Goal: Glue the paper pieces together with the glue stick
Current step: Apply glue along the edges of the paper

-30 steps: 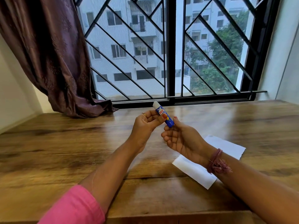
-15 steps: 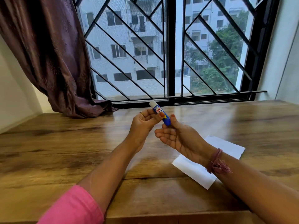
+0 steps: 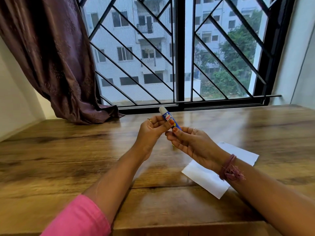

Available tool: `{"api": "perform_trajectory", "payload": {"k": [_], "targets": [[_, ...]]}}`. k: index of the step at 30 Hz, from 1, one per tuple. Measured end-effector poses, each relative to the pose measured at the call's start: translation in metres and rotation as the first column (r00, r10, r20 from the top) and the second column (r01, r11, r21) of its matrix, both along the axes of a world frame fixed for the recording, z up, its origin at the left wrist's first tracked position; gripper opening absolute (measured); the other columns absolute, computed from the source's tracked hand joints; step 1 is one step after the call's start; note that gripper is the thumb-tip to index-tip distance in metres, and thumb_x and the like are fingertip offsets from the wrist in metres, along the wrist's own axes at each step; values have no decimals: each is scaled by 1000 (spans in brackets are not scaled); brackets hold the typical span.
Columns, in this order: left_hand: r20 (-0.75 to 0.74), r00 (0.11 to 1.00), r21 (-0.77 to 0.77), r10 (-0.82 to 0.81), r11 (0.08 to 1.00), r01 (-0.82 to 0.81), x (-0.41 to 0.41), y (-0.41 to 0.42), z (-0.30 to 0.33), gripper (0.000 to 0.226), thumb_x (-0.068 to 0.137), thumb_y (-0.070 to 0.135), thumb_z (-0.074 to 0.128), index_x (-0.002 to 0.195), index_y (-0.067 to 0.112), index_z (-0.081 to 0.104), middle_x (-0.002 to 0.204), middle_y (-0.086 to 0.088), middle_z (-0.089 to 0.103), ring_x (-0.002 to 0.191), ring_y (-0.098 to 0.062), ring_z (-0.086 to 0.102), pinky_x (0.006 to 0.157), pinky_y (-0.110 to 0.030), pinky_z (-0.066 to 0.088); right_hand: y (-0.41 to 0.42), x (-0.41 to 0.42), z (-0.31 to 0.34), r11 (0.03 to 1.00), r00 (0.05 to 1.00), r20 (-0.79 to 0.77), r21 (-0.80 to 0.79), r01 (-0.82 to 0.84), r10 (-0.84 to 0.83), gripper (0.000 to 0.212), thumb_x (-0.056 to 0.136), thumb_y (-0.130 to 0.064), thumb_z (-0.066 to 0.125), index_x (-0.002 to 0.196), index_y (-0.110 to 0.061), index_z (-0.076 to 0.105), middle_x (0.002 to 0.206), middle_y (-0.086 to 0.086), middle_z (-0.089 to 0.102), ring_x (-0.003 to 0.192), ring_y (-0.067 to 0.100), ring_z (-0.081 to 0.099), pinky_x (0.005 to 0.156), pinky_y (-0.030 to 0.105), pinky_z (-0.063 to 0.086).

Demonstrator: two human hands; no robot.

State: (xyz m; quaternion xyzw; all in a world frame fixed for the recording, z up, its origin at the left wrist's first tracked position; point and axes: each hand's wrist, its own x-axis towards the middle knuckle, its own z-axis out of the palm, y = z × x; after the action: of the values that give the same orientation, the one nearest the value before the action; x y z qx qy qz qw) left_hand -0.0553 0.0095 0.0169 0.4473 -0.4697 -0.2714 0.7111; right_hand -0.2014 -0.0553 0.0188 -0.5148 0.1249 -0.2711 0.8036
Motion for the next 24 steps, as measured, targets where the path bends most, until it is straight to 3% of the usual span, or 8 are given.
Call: {"api": "perform_trajectory", "payload": {"k": [4,7,11,14,17,24], "targets": [[-14,1000,8,0,1000,0,1,0,1,16,81,12,67,97,13,65,86,4,74,87,-9,68,75,-18,50,3,3,1,1000,998,-61,-12,-22,21,45,95,-36,46,110,5,58,94,18,73,80,18,73,65,22,59],[3,1000,7,2,1000,-2,2,0,1,17,79,11,67,96,13,65,87,3,74,88,-10,68,77,-19,50,4,4,0,999,995,-91,13,-32,33,48,95,-42,43,104,2,60,86,17,74,72,17,73,62,22,59],[17,1000,10,6,1000,-6,2,1,0,19,78,13,69,96,14,66,89,2,74,91,-11,68,80,-20,50,0,3,0,998,999,-35,60,-17,19,42,90,-34,55,113,1,59,95,17,73,77,16,72,65,22,59],[8,1000,17,-5,1000,5,2,1,0,21,74,16,71,95,14,67,88,1,74,92,-14,69,83,-23,51,-1,1,0,999,1000,-3,35,-11,11,53,78,-19,67,124,3,52,99,17,71,79,15,71,68,21,59],[12,1000,24,-9,1000,9,2,0,-1,18,76,14,71,94,14,67,88,0,74,93,-16,69,84,-26,50,-1,1,-2,1000,1000,-2,21,-7,7,55,75,-15,67,125,4,50,97,16,71,79,15,71,69,22,59],[-8,1000,21,-28,999,28,2,2,1,27,70,21,71,96,14,67,90,-1,74,94,-17,67,86,-28,50,-1,0,-2,998,998,-18,10,-67,67,32,92,-19,54,116,1,58,100,18,71,85,17,72,69,22,59]]}}
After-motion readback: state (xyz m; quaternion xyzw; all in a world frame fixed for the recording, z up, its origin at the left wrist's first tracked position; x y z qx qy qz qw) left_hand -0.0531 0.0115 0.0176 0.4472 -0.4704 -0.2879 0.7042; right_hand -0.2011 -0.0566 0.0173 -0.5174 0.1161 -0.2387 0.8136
